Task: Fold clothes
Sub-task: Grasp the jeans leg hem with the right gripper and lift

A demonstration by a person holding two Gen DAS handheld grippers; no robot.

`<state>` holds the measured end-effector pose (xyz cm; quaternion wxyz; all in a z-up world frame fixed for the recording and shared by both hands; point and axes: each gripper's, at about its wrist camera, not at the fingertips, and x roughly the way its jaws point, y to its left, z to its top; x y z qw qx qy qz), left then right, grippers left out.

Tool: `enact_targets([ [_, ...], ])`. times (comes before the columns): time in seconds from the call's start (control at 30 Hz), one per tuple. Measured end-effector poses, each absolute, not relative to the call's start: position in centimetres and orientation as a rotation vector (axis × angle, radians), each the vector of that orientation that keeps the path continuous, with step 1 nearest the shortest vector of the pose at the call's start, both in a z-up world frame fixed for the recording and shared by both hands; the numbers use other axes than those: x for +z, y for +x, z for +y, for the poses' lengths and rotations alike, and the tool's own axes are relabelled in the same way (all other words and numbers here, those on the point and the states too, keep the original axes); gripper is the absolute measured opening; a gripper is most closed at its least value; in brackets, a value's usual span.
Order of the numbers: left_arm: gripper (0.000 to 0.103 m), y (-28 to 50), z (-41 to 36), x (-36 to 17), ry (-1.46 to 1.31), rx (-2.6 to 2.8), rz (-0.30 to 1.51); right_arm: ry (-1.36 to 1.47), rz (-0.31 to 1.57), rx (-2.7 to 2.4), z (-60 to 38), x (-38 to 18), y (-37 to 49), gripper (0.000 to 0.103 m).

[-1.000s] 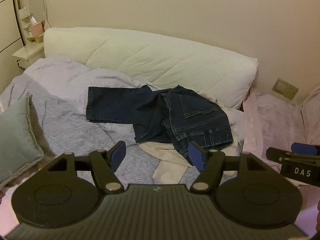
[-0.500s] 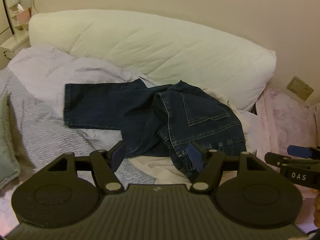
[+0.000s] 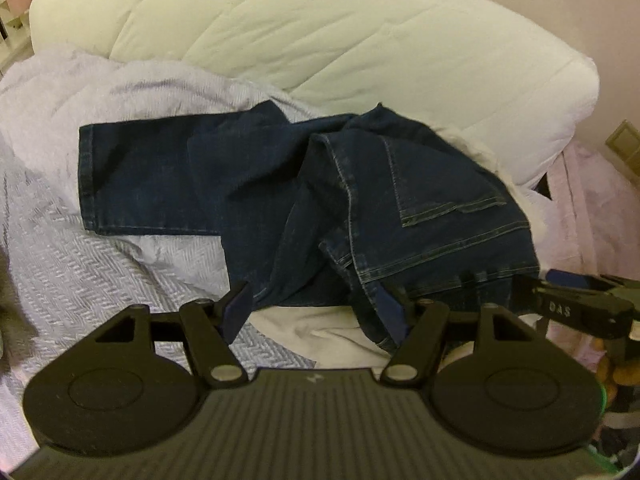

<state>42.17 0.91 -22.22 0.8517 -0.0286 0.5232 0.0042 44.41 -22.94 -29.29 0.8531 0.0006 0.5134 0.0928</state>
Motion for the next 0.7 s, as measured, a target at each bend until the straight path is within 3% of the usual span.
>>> enact_targets([
  [0.17, 0.065, 42.7, 1.2, -22.8, -0.053, 0.010, 1.114, 0.085, 1.079, 0.177, -23.5, -31.7, 45.9, 0.051],
  [0.23, 0.065, 42.7, 1.4, -22.8, -0.058, 0.013, 1.113, 0.070, 1.058, 0.218, -23.4, -31.1, 45.2, 0.030],
  [0.3, 0.065, 42.7, 1.8, -22.7, -0.067, 0.017, 1.110, 0.084, 1.029, 0.280, -23.4, -30.0, 44.3, 0.025],
  [0.37, 0.065, 42.7, 2.0, -22.7, -0.073, 0.025, 1.107, 0.142, 1.013, 0.337, -23.8, -29.1, 43.8, 0.026],
  [0.5, 0.065, 43.1, 2.3, -22.8, -0.078, 0.037, 1.107, 0.205, 1.069, 0.299, -24.5, -31.0, 45.2, 0.054],
  [0.6, 0.065, 43.1, 2.5, -22.5, -0.071, 0.035, 1.093, 0.238, 1.104, 0.306, -24.0, -32.5, 46.1, 0.055],
  [0.67, 0.065, 42.8, 2.8, -22.3, -0.073, 0.043, 1.091, 0.242, 1.093, 0.345, -23.9, -32.4, 46.0, 0.026],
  [0.7, 0.065, 42.6, 2.9, -22.2, -0.076, 0.047, 1.090, 0.251, 1.086, 0.358, -24.0, -32.1, 45.5, 0.025],
])
